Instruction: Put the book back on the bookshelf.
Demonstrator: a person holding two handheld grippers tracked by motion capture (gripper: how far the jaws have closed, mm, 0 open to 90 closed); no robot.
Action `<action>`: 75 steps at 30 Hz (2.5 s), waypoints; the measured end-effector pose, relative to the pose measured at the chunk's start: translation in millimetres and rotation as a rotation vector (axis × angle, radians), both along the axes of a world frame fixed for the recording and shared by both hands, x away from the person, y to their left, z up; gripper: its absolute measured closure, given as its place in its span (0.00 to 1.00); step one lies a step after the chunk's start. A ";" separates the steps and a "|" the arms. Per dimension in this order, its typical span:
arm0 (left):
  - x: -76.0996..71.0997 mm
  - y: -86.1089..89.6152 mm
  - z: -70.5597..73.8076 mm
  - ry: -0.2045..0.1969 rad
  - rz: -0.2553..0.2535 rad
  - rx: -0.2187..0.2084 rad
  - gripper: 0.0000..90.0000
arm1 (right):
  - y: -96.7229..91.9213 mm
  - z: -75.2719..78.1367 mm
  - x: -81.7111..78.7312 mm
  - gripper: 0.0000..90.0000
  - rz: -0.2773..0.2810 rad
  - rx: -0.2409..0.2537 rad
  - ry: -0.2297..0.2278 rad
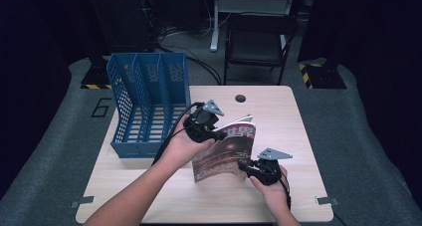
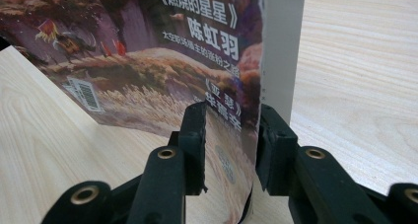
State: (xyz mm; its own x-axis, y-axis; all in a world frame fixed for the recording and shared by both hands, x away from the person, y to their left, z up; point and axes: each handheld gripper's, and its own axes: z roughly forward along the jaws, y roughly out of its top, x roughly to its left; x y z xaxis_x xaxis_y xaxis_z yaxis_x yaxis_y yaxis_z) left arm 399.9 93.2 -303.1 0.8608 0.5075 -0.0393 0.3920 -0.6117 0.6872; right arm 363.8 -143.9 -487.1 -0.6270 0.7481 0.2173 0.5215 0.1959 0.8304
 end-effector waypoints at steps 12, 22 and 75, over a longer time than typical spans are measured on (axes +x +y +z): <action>1.1 -0.8 1.9 0.015 -0.021 0.023 0.92 | -1.9 -0.4 -0.1 0.75 0.004 0.006 0.016; 1.8 -3.0 3.7 0.024 -0.024 0.048 0.92 | -4.8 -1.5 0.9 0.74 -0.010 0.007 0.017; 1.8 23.7 60.8 -0.022 0.029 0.067 0.93 | -15.9 -0.1 -3.9 0.70 -0.028 0.065 0.034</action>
